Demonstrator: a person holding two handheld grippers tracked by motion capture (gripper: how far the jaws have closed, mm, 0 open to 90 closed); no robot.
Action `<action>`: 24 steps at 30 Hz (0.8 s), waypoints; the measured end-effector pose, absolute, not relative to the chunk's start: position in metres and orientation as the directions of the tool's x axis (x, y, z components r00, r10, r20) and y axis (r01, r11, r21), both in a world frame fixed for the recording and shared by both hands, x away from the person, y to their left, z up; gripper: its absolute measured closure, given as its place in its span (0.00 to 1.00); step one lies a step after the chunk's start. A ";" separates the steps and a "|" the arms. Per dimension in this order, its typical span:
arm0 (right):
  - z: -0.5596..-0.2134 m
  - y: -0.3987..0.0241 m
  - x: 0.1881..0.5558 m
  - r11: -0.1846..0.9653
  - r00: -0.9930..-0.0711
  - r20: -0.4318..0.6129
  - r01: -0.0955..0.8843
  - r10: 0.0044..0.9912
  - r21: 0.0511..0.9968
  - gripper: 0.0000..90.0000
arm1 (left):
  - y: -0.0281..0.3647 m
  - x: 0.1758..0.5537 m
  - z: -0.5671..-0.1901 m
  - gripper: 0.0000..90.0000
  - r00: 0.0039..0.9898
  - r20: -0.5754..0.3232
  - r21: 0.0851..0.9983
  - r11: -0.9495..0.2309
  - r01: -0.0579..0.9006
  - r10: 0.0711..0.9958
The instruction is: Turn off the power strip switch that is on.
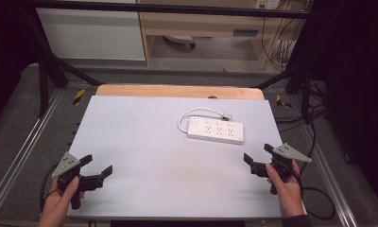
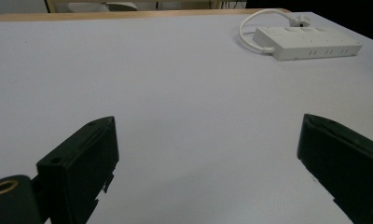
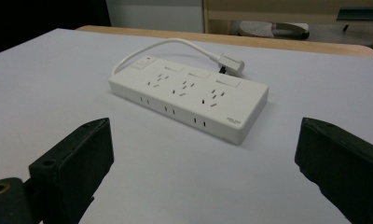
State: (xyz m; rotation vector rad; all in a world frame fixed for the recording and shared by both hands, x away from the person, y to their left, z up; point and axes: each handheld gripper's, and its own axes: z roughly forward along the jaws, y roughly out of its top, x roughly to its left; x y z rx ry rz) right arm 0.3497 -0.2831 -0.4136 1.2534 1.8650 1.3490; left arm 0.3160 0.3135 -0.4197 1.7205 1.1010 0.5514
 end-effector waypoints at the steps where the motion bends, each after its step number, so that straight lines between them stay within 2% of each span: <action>1: -0.415 -0.283 0.349 0.083 -0.440 0.101 0.380 0.892 0.921 0.06 | 0.314 0.316 -0.420 0.06 0.485 -0.122 0.902 -0.107 0.418 0.866; 17: -0.441 -0.255 0.351 0.180 -0.521 0.095 0.452 0.848 0.873 0.05 | 0.314 0.316 -0.419 0.06 0.489 -0.123 0.903 -0.107 0.417 0.864; 24: -0.443 -0.236 0.356 0.211 -0.549 0.071 0.433 0.833 0.876 0.04 | 0.313 0.316 -0.419 0.06 0.489 -0.123 0.903 -0.107 0.417 0.863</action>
